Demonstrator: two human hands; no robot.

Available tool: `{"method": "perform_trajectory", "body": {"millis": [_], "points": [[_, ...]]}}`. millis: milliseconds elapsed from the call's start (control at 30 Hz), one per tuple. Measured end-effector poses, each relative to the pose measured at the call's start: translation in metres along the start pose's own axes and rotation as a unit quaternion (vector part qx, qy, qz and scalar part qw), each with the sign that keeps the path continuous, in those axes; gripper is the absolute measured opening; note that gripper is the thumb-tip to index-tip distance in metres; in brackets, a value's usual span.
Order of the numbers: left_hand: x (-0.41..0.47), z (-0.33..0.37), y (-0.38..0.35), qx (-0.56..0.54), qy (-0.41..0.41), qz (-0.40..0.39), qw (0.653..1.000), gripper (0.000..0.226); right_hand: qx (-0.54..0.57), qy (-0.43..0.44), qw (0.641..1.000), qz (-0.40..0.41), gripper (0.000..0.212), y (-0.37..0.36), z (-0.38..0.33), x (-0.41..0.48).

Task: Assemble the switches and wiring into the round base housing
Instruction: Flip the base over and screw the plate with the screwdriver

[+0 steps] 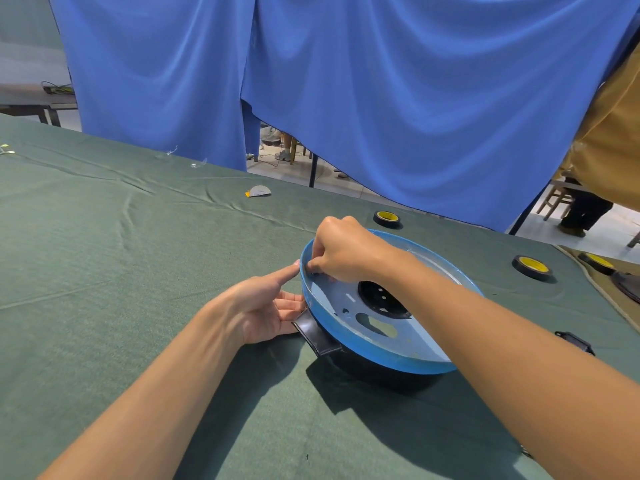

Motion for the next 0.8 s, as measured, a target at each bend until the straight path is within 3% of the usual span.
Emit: {"method": "perform_trajectory", "body": {"millis": [100, 167, 333, 567, 700, 800], "points": [[-0.001, 0.000, 0.000, 0.005, 0.003, 0.002, 1.000, 0.050, 0.013, 0.036, 0.999, -0.022, 0.009, 0.006, 0.000, -0.002], [-0.002, 0.000, -0.002, 0.006, 0.004, 0.004, 1.000, 0.050, 0.018, 0.044, 0.998, -0.030, 0.014, 0.006, 0.000, -0.003], [-0.006, 0.002, -0.006, 0.001, 0.004, 0.017, 1.000, 0.049, -0.020, 0.047, 0.999, -0.014, 0.018, 0.000, -0.001, -0.001], [-0.009, 0.002, -0.008, 0.006, 0.002, 0.019, 1.000, 0.049, -0.084, 0.046, 0.995, -0.001, 0.008, -0.004, -0.005, 0.001], [-0.009, 0.003, -0.008, 0.003, -0.005, 0.022, 1.000, 0.054, -0.141, 0.069, 0.988, 0.006, 0.036, -0.007, -0.011, -0.005], [-0.009, 0.002, -0.007, -0.005, -0.004, 0.019, 1.000, 0.059, -0.174, 0.086, 0.981, 0.006, 0.038, -0.008, -0.015, -0.010]]}}
Point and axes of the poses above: each hand's wrist, its own x-axis towards the middle knuckle, its own y-axis out of the back of the hand, z = x × y, the point moved 4 cm from there along x, towards the middle knuckle, and after that the axes turned 10 degrees about -y, right-handed, at the moved point
